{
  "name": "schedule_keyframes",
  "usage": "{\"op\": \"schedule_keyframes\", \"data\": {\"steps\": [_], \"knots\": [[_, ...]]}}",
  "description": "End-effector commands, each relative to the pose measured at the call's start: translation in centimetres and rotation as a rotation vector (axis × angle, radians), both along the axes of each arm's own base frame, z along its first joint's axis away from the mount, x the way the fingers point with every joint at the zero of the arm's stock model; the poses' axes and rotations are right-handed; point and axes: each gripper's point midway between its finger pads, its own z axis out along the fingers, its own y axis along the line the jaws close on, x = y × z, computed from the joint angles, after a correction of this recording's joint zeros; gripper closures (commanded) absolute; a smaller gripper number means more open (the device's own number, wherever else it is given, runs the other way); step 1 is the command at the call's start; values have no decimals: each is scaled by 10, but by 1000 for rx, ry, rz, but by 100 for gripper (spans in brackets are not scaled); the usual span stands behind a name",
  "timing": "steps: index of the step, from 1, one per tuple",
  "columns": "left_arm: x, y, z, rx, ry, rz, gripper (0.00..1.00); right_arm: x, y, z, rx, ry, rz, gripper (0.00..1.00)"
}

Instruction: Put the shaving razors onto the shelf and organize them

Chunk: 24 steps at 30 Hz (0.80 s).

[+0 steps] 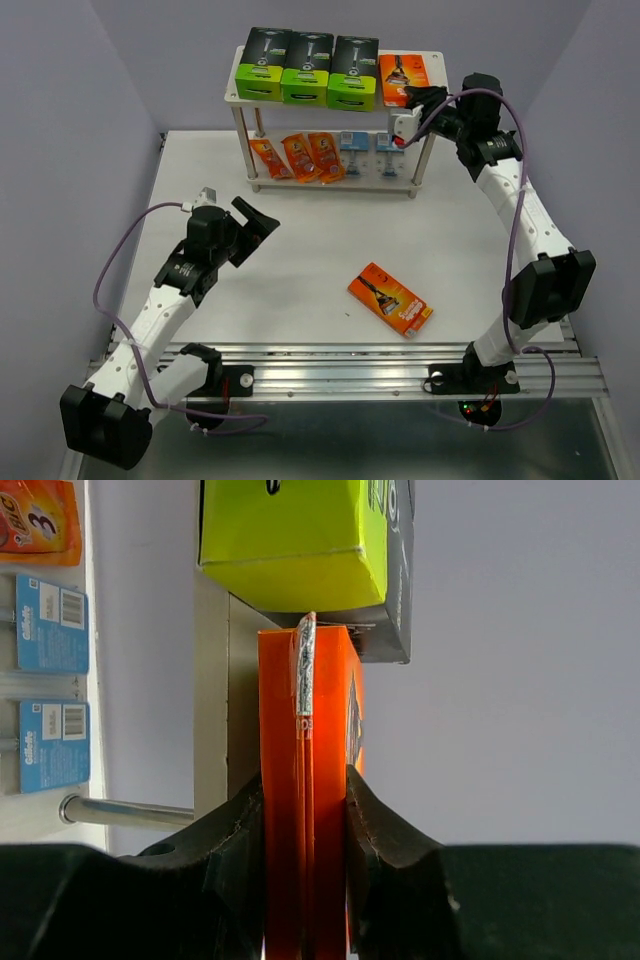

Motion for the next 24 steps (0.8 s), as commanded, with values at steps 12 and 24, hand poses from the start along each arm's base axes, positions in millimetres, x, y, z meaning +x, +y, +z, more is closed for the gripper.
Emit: {"op": "schedule_keyframes", "data": {"steps": [12,24], "knots": [[9,12,-3,32,7,26,1,-9,49,-70,-68,195,88,79],[9,25,-9,30,17,40,1,-8,62,-88,-85,215,103,77]]}}
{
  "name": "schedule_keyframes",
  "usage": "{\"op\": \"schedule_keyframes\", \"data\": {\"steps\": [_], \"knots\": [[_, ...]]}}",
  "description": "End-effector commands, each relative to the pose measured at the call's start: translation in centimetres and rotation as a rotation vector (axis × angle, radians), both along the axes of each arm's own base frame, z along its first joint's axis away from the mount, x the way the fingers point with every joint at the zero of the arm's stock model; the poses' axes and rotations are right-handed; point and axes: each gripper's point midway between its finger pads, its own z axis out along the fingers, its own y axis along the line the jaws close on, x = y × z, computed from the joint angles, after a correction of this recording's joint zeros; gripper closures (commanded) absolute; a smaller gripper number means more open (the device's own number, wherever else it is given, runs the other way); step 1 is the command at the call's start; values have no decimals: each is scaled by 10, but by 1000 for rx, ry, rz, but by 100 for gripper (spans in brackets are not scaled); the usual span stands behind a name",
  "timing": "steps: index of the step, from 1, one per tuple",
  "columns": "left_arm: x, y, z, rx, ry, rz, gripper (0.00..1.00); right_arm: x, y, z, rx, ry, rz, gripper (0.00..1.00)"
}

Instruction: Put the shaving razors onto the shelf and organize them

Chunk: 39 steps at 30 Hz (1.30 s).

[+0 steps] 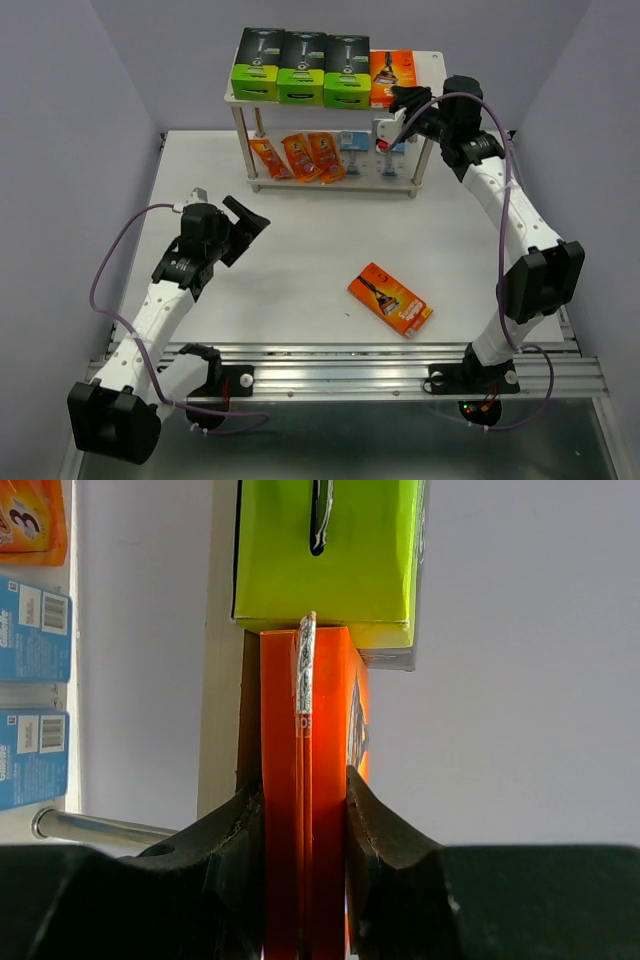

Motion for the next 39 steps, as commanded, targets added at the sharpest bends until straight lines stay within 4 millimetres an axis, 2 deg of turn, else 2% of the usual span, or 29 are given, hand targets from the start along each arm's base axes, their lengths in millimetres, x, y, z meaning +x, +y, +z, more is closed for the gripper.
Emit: {"op": "schedule_keyframes", "data": {"steps": [1,4,12,19,27,29,39], "knots": [[-2,2,4,6,-27,-23,1,-16,33,-79,-21,266,90,76],[-2,3,2,8,-23,-24,1,-15,31,-79,-25,265,77,73],[-2,8,-3,6,-10,-19,1,-17,38,-88,-46,271,84,73],[-5,13,-5,6,-6,-10,1,-13,36,-93,-56,276,65,71],[-7,16,-7,9,-2,-6,1,-16,48,-94,-67,271,79,69],[-7,17,-8,9,1,-5,1,-14,46,-96,-74,272,65,68],[-8,19,-14,6,13,-8,1,-17,39,-94,-80,269,33,44]]}}
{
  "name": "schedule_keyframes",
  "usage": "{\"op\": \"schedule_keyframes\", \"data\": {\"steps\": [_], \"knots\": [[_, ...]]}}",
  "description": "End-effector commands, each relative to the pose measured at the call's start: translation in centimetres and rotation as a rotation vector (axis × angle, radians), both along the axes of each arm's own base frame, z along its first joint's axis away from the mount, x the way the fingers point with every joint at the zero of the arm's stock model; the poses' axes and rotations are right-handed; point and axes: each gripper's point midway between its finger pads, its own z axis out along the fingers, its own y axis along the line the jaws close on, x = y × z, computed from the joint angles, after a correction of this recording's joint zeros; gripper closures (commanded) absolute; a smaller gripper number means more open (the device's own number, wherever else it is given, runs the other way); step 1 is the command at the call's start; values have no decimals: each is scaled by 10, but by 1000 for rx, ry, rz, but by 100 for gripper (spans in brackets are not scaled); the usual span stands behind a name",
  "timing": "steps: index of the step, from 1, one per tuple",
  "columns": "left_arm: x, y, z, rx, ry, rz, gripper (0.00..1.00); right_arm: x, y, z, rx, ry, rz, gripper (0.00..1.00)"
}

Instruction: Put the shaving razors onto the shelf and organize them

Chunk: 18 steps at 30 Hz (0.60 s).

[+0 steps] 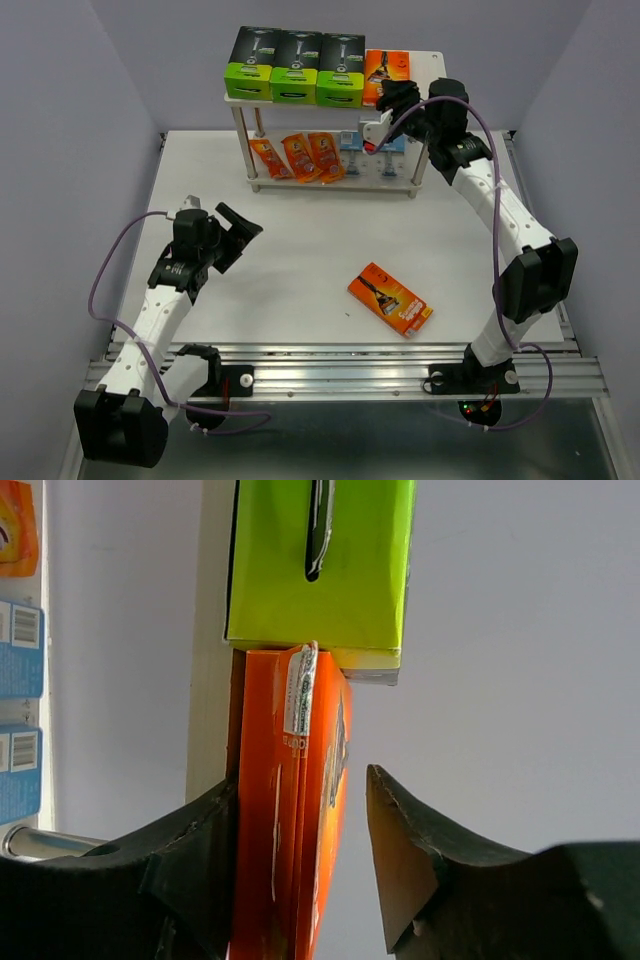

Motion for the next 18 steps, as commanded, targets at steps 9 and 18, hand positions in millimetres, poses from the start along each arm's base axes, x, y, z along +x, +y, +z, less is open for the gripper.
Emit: {"op": "schedule_keyframes", "data": {"steps": [9,18], "knots": [[-2,-1,3,1,-26,-26,1,-24,16,-82,-46,307,39,25],[-4,-2,6,-5,-40,-35,1,-42,18,-72,-47,350,81,12]]}}
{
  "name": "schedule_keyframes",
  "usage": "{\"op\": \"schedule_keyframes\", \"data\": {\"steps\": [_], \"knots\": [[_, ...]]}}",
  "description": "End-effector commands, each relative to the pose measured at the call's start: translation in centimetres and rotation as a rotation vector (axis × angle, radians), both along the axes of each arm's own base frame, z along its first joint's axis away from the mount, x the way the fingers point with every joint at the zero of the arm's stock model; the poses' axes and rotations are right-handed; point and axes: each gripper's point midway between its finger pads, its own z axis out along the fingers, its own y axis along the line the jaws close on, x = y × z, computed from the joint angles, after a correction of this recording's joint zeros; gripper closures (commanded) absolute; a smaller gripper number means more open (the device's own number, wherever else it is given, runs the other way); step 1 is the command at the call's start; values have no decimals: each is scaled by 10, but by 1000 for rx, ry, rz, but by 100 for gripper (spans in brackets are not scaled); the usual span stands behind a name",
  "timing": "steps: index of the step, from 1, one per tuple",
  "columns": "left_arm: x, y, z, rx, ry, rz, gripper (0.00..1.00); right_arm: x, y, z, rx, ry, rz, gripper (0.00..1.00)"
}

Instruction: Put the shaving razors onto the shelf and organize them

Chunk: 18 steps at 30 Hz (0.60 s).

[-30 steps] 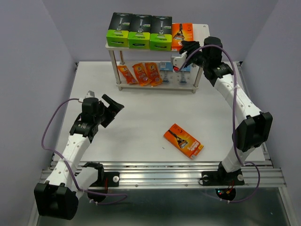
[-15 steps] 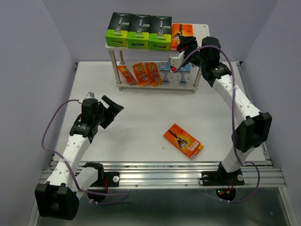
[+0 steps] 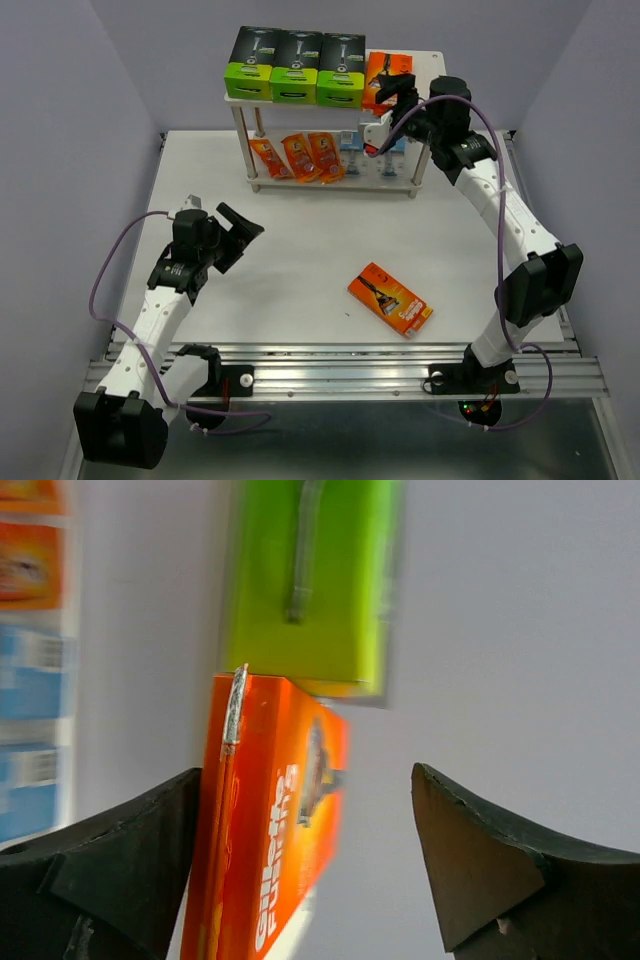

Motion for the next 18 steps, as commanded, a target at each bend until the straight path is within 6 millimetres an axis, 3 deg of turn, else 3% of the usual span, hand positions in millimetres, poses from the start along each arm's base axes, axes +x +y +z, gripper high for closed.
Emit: {"op": "schedule_keyframes", "data": {"steps": [1,7,18], "knots": [[-2,1,6,5,-42,-15,1,-28,9,-87,-59,357,46,11],[-4,1,7,6,-44,-20,1,-33,6,-86,-78,388,40,0],[-6,0,8,-5,-59,-23,1,-23,4,-48,57,278,-6,0]]}}
